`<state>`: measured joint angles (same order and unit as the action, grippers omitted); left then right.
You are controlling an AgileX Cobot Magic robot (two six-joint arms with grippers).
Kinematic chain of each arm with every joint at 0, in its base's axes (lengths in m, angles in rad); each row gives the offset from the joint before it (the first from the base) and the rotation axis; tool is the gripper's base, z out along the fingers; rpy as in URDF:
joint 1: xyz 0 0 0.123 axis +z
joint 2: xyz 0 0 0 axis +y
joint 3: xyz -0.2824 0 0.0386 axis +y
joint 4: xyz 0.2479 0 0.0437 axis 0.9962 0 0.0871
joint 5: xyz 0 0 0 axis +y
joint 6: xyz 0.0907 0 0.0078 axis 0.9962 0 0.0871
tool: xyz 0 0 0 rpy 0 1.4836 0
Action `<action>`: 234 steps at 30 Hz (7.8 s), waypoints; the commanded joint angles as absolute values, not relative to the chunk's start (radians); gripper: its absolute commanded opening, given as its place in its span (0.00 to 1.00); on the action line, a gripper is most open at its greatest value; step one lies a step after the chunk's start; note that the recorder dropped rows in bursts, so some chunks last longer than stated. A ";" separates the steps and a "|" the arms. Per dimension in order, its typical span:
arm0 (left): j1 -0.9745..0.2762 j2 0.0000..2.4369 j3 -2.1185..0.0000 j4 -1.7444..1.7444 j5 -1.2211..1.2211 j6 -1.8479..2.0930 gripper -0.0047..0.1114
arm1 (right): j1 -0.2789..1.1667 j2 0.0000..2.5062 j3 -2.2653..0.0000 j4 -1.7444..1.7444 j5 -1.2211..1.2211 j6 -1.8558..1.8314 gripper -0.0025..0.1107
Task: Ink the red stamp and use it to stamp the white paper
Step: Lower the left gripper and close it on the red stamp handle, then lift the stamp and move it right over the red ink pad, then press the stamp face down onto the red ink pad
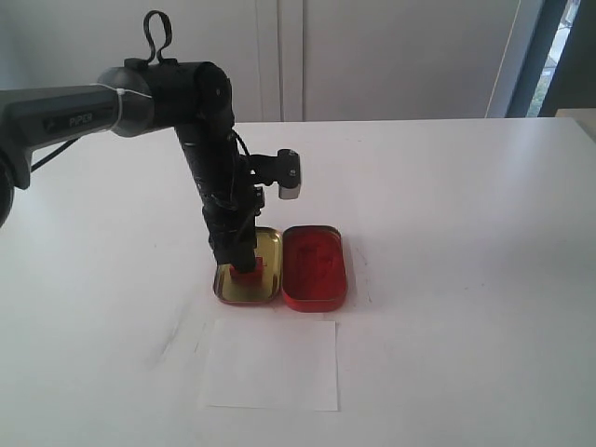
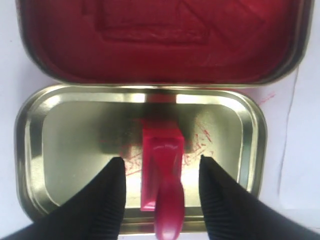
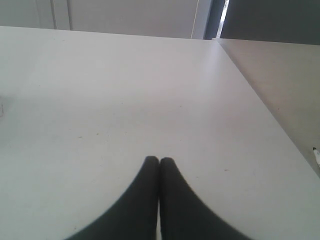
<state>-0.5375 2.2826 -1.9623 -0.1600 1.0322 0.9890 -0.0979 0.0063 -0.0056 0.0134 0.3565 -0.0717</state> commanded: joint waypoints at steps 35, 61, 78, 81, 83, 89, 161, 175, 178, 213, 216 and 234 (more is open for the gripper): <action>-0.542 2.302 -1.967 -0.144 1.066 0.972 0.04 | -0.101 0.000 0.000 0.005 0.342 -0.071 0.02; -0.542 2.210 -1.968 -0.140 1.130 0.933 0.04 | -0.101 0.000 0.000 0.005 0.342 -0.071 0.02; -0.631 2.170 -2.015 -0.118 1.165 0.812 0.04 | -0.101 0.000 0.000 0.005 0.342 -0.071 0.02; -0.640 2.170 -2.053 -0.123 1.180 0.808 0.04 | -0.101 0.000 0.000 0.005 0.342 -0.071 0.02; -0.649 2.170 -2.074 -0.125 1.189 0.804 0.04 | -0.101 0.000 0.000 0.005 0.342 -0.071 0.02; -0.672 2.170 -2.125 -0.142 1.207 0.797 0.04 | -0.101 0.000 0.000 0.005 0.342 -0.071 0.02; -0.712 2.385 -2.124 -0.226 1.117 0.867 0.04 | -0.101 0.000 0.000 0.005 0.342 -0.071 0.02; -0.712 2.420 -2.124 -0.224 1.115 0.867 0.04 | -0.101 0.000 0.000 0.005 0.342 -0.071 0.02; -0.712 2.421 -2.124 -0.224 1.113 0.867 0.04 | -0.101 0.000 0.000 0.005 0.342 -0.071 0.02; -0.712 2.371 -2.154 -0.205 1.150 0.865 0.04 | -0.101 0.000 0.000 0.005 0.342 -0.071 0.02; -0.712 2.360 -2.154 -0.201 1.144 0.864 0.04 | -0.101 0.000 0.000 0.005 0.342 -0.071 0.02; -0.712 2.304 -2.154 -0.199 1.115 0.852 0.04 | -0.101 0.000 0.000 0.005 0.342 -0.071 0.02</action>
<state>-0.7108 2.3327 -2.1461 -0.1879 1.1087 0.8566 -0.0979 0.0063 -0.0056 0.0134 0.3565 -0.0717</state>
